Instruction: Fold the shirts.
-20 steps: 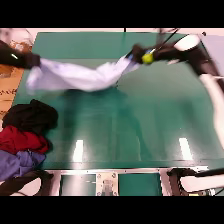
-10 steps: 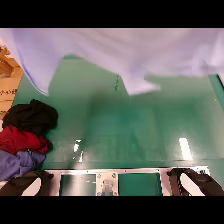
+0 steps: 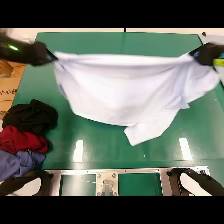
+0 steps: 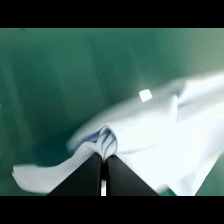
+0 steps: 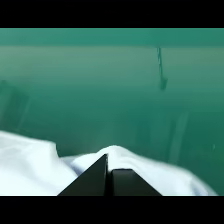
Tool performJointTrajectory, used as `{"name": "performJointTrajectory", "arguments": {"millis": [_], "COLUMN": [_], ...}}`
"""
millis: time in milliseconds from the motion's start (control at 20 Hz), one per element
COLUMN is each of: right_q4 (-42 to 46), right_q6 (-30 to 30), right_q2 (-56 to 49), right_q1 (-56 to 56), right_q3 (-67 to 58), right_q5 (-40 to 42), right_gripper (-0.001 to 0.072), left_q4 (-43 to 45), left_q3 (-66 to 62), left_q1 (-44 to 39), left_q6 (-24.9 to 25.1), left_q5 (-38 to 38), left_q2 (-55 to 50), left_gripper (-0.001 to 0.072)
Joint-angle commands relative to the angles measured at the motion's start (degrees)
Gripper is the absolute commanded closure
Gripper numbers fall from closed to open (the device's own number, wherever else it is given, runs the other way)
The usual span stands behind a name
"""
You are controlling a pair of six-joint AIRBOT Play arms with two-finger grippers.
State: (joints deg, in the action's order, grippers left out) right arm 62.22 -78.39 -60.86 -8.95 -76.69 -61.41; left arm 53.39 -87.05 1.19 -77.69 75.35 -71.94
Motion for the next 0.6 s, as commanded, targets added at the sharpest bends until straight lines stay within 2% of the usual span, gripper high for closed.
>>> {"name": "performJointTrajectory", "arguments": {"millis": [0,50,150,300,350,400,450,500,550], "right_q4": [-2.23,-3.76,-6.54,-7.21,-7.13,-7.02,-6.19,-4.98,-4.20], "right_q6": [0.22,0.22,0.20,-0.74,-0.70,-0.72,-1.31,-2.47,-2.58], "right_q2": [-14.47,-18.27,-24.48,-27.43,-27.39,-27.26,-26.91,-26.36,-25.70], "right_q1": [0.00,0.00,0.00,-0.07,-0.15,-0.81,-2.25,-4.37,-6.67], "right_q3": [2.38,2.38,2.36,2.27,1.46,-0.22,-2.36,-5.05,-7.06], "right_q5": [3.10,3.32,3.52,6.88,6.80,5.05,1.64,-3.28,-7.63], "right_gripper": [0.0692,0.0691,0.0692,0.0690,0.0602,0.0360,0.0271,0.0274,0.0302], "left_q4": [-3.52,-4.44,-9.44,-16.87,-17.33,-17.31,-16.94,-16.52,-16.09], "left_q3": [3.54,3.54,3.43,3.43,3.43,3.26,2.62,1.44,-0.13], "left_q1": [0.04,0.04,0.04,0.02,0.04,0.07,0.35,1.16,2.25], "left_q6": [3.28,3.54,7.67,14.03,14.93,14.93,14.58,13.44,13.20], "left_q5": [-3.37,-6.21,-12.87,-22.84,-25.57,-26.51,-25.92,-23.17,-19.34], "left_q2": [-13.16,-17.03,-22.82,-26.62,-26.84,-26.86,-26.82,-26.82,-26.82], "left_gripper": [0.0684,0.0684,0.0684,0.0684,0.0683,0.0578,0.0159,0.0038,0.0051]}}
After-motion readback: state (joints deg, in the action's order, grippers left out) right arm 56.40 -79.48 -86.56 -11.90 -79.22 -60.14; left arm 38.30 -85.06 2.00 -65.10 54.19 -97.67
